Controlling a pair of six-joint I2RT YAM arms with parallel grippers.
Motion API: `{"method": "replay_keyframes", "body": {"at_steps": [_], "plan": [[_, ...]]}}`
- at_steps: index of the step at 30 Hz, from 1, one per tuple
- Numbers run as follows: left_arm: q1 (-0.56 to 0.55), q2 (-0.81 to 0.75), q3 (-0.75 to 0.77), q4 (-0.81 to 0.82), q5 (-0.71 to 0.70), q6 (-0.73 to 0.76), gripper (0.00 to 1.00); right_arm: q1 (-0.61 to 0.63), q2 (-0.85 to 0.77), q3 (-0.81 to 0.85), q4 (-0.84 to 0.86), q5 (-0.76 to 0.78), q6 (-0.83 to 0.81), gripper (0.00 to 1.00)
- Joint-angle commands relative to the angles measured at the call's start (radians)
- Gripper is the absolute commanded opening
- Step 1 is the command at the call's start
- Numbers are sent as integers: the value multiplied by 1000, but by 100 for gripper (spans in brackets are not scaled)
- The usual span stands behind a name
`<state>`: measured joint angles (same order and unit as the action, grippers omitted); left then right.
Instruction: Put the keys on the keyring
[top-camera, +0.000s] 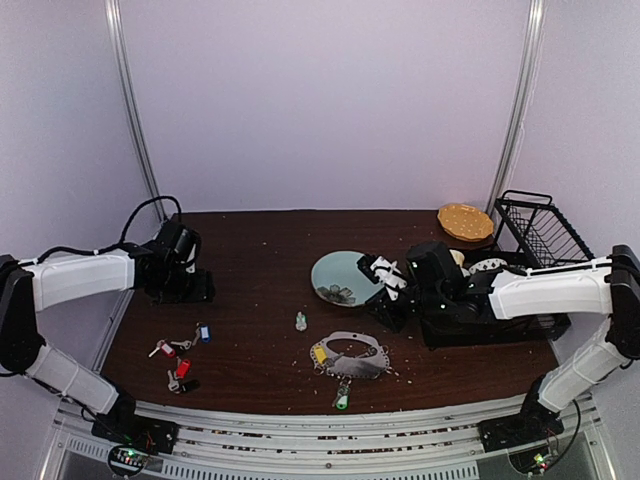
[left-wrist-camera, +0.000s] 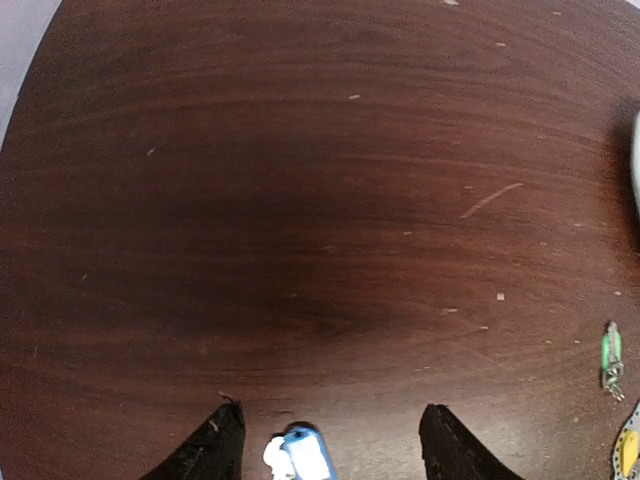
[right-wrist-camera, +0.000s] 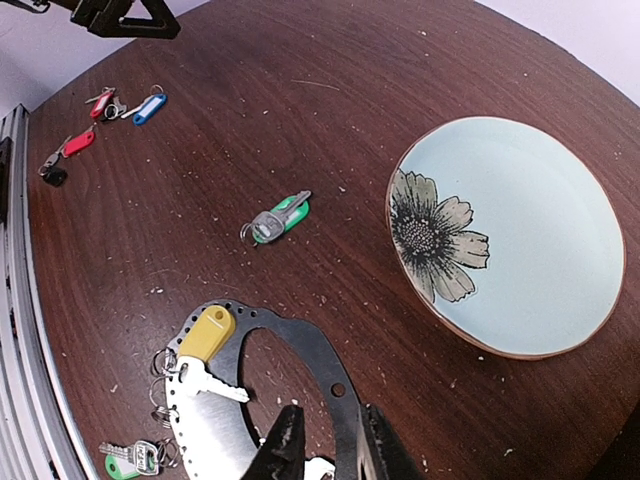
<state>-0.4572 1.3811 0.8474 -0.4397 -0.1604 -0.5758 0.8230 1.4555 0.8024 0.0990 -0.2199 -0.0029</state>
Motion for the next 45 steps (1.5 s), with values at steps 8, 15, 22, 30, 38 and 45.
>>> {"method": "replay_keyframes", "body": {"at_steps": [8, 15, 22, 30, 38, 45], "plan": [[297, -67, -61, -229, 68, -101, 56, -42, -76, -4, 16, -56, -92, 23], [310, 106, 34, -486, -38, 53, 47, -74, -112, -19, 30, -56, -138, 24], [310, 92, -15, -461, 54, 115, 56, -100, -152, -55, 73, -123, -122, 25], [310, 161, -24, -442, 68, 142, 46, -108, -158, -58, 68, -123, -123, 24], [310, 190, -4, -441, 77, 156, 14, -117, -152, -55, 72, -144, -115, 22], [310, 166, -4, -447, 73, 168, 4, -120, -144, -50, 74, -151, -117, 22]]}}
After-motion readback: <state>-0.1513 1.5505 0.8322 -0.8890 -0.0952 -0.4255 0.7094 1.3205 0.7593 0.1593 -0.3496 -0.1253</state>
